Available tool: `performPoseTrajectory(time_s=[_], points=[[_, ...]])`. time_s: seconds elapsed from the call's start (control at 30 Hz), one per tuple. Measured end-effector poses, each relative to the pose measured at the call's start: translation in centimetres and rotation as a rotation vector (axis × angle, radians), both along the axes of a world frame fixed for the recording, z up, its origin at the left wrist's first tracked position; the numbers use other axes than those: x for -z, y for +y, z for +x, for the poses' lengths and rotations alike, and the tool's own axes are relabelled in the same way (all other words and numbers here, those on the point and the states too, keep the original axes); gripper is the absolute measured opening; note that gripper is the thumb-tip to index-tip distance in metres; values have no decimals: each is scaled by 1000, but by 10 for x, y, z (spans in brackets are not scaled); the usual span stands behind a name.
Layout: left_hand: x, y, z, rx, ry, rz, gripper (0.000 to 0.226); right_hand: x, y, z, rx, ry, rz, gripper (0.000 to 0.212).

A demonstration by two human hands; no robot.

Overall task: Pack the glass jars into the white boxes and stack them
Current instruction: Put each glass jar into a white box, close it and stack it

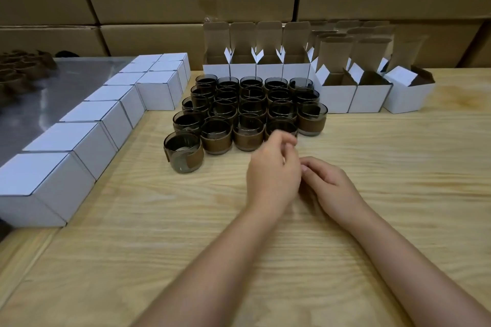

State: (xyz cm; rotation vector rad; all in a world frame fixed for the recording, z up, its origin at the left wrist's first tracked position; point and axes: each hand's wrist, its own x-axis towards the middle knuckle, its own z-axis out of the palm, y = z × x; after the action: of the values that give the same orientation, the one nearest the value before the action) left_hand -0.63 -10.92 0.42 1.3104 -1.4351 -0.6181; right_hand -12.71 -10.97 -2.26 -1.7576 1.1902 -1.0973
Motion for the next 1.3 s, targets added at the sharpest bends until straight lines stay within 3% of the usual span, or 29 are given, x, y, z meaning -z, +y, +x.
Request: performPoseTrajectory(time_s=[0.13, 0.23, 0.33, 0.43, 0.6, 0.83, 1.13, 1.3], points=[[25, 4, 0, -58, 37, 164, 17, 1, 0, 0, 61, 6, -10, 33], [26, -2, 0, -29, -62, 220, 11, 2, -4, -2, 189, 41, -41, 29], [27, -7, -2, -59, -202, 239, 13, 2, -19, -15, 473, 70, -89, 25], [28, -8, -2, -71, -225, 235, 14, -13, -57, -51, 797, 94, -81, 39], [28, -9, -4, -92, -298, 231, 14, -47, -143, -131, 1121, 379, 113, 54], [29, -10, -5, -91, -306, 241, 14, -53, -194, -182, 1044, 713, 228, 56], [27, -8, -6, -77, -338, 262, 15, -59, -204, -198, 1009, 796, 176, 51], [26, -8, -5, -64, -339, 254, 16, -63, -195, -201, 888, 862, 108, 20]])
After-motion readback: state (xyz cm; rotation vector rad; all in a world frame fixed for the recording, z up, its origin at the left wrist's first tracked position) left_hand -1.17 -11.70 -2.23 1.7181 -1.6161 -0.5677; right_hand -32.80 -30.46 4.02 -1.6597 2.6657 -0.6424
